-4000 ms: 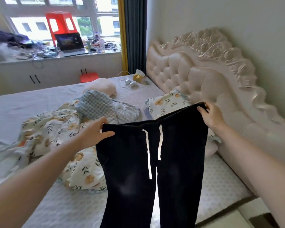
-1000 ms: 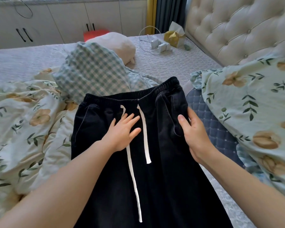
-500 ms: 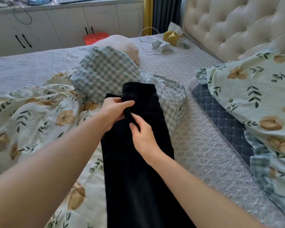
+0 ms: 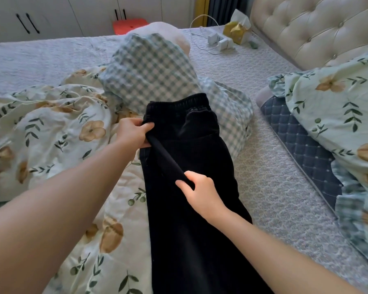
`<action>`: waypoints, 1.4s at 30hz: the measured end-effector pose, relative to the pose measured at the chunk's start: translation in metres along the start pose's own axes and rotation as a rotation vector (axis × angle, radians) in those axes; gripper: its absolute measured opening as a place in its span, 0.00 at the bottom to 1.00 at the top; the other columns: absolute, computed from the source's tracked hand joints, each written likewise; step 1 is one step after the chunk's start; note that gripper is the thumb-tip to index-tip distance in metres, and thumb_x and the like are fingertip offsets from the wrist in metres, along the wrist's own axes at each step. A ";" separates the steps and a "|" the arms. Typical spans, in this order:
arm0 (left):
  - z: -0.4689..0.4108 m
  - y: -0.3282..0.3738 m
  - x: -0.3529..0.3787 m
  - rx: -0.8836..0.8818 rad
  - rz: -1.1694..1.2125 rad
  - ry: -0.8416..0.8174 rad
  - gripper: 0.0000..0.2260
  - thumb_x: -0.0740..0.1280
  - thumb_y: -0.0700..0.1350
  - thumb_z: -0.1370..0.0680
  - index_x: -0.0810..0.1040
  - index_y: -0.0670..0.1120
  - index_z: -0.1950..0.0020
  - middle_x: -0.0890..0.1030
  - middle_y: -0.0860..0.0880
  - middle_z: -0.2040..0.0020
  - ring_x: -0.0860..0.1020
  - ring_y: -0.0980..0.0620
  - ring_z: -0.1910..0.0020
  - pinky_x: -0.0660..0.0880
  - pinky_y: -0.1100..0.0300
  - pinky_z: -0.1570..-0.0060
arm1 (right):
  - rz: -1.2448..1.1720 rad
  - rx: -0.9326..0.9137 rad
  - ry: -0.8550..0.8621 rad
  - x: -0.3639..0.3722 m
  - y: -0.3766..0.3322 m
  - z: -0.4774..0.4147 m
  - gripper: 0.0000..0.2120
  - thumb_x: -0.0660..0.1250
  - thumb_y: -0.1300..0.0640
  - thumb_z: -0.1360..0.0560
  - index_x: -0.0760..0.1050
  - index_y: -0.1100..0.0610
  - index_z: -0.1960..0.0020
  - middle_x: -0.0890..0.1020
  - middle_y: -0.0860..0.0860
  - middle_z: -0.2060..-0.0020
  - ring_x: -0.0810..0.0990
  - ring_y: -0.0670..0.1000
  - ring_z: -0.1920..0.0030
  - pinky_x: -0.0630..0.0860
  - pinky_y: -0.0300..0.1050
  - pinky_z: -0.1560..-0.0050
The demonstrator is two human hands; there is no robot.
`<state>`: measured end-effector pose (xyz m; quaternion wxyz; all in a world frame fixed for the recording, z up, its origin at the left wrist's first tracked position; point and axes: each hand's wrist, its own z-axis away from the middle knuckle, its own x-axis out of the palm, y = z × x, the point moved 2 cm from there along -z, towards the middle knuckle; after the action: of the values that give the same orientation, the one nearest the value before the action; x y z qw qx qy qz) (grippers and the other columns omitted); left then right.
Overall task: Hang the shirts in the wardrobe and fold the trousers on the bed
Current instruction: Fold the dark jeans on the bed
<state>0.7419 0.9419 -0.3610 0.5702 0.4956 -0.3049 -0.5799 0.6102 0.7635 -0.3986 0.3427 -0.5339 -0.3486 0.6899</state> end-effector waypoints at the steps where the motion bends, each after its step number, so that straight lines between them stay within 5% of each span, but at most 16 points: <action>1: -0.004 0.007 0.002 0.029 -0.006 0.004 0.05 0.68 0.41 0.20 0.81 0.45 0.56 0.83 0.45 0.55 0.83 0.46 0.54 0.82 0.55 0.60 | -0.019 -0.044 0.033 0.001 -0.007 -0.001 0.09 0.65 0.52 0.21 0.75 0.54 0.59 0.80 0.52 0.67 0.77 0.51 0.69 0.78 0.51 0.66; 5: -0.019 0.025 -0.002 0.066 -0.011 0.094 0.08 0.69 0.44 0.22 0.80 0.48 0.60 0.83 0.46 0.56 0.83 0.45 0.54 0.82 0.51 0.54 | -0.084 -0.120 0.115 0.016 -0.040 -0.014 0.12 0.65 0.54 0.21 0.74 0.59 0.60 0.76 0.50 0.69 0.73 0.45 0.71 0.70 0.39 0.71; 10: 0.003 -0.006 -0.008 -0.001 -0.121 0.056 0.03 0.72 0.45 0.24 0.79 0.48 0.56 0.83 0.47 0.54 0.82 0.48 0.53 0.80 0.49 0.47 | -0.035 0.067 -0.019 0.036 -0.021 -0.006 0.09 0.66 0.50 0.22 0.75 0.56 0.51 0.79 0.49 0.60 0.77 0.45 0.65 0.70 0.34 0.68; 15: 0.048 -0.032 -0.013 0.040 -0.182 0.055 0.07 0.74 0.41 0.27 0.77 0.47 0.52 0.82 0.46 0.53 0.83 0.48 0.54 0.81 0.52 0.50 | -0.022 0.088 -0.116 0.026 0.007 0.044 0.13 0.66 0.48 0.23 0.72 0.50 0.41 0.81 0.46 0.53 0.82 0.44 0.56 0.81 0.44 0.53; 20: 0.073 -0.042 -0.022 -0.023 -0.170 0.152 0.04 0.70 0.38 0.24 0.78 0.44 0.58 0.82 0.42 0.54 0.84 0.48 0.59 0.82 0.56 0.56 | 0.134 0.210 -0.179 0.002 0.062 0.108 0.12 0.65 0.40 0.27 0.75 0.44 0.48 0.82 0.43 0.57 0.81 0.41 0.56 0.80 0.47 0.49; 23: 0.081 -0.039 -0.026 -0.050 -0.086 0.204 0.02 0.68 0.38 0.22 0.79 0.43 0.54 0.82 0.42 0.52 0.84 0.48 0.58 0.81 0.61 0.60 | 0.022 0.264 -0.184 -0.009 0.078 0.137 0.07 0.66 0.44 0.25 0.77 0.46 0.52 0.83 0.44 0.57 0.82 0.42 0.55 0.79 0.50 0.46; 30: 0.153 -0.083 0.005 -0.139 -0.130 0.012 0.15 0.73 0.48 0.25 0.76 0.41 0.43 0.82 0.45 0.53 0.84 0.51 0.59 0.82 0.56 0.53 | 0.083 0.014 0.068 0.012 0.056 0.178 0.06 0.65 0.56 0.21 0.78 0.52 0.46 0.80 0.43 0.56 0.79 0.41 0.55 0.75 0.35 0.49; 35: 0.202 -0.115 0.017 -0.251 -0.073 -0.143 0.26 0.76 0.59 0.32 0.76 0.46 0.41 0.82 0.48 0.49 0.83 0.49 0.52 0.82 0.51 0.52 | 0.177 -0.131 0.044 0.052 0.043 0.203 0.15 0.65 0.60 0.22 0.74 0.57 0.35 0.78 0.49 0.47 0.78 0.47 0.46 0.74 0.40 0.41; 37: 0.215 -0.129 0.019 -0.268 -0.112 -0.160 0.25 0.77 0.54 0.33 0.76 0.47 0.40 0.83 0.49 0.48 0.82 0.48 0.50 0.82 0.49 0.51 | 0.154 -0.140 -0.069 0.063 0.043 0.213 0.17 0.65 0.61 0.22 0.74 0.56 0.34 0.77 0.50 0.44 0.77 0.47 0.44 0.73 0.40 0.39; 39: 0.222 -0.144 0.018 -0.286 -0.156 -0.127 0.13 0.72 0.42 0.27 0.77 0.44 0.43 0.82 0.45 0.47 0.81 0.45 0.50 0.81 0.49 0.51 | 0.100 -0.098 -0.113 0.062 0.048 0.219 0.16 0.66 0.61 0.23 0.76 0.55 0.35 0.78 0.49 0.44 0.78 0.45 0.43 0.73 0.38 0.39; 42: 0.227 -0.160 0.013 -0.341 -0.059 -0.082 0.05 0.64 0.35 0.21 0.76 0.42 0.46 0.80 0.42 0.44 0.79 0.43 0.47 0.80 0.53 0.55 | 0.022 0.070 0.027 0.037 0.060 0.216 0.11 0.66 0.59 0.23 0.79 0.54 0.42 0.82 0.47 0.49 0.80 0.43 0.49 0.75 0.36 0.43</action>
<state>0.4766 0.9079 -0.4372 0.6157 0.3762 -0.2105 -0.6596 0.3859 0.7390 -0.4273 0.3582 -0.5347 -0.3135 0.6982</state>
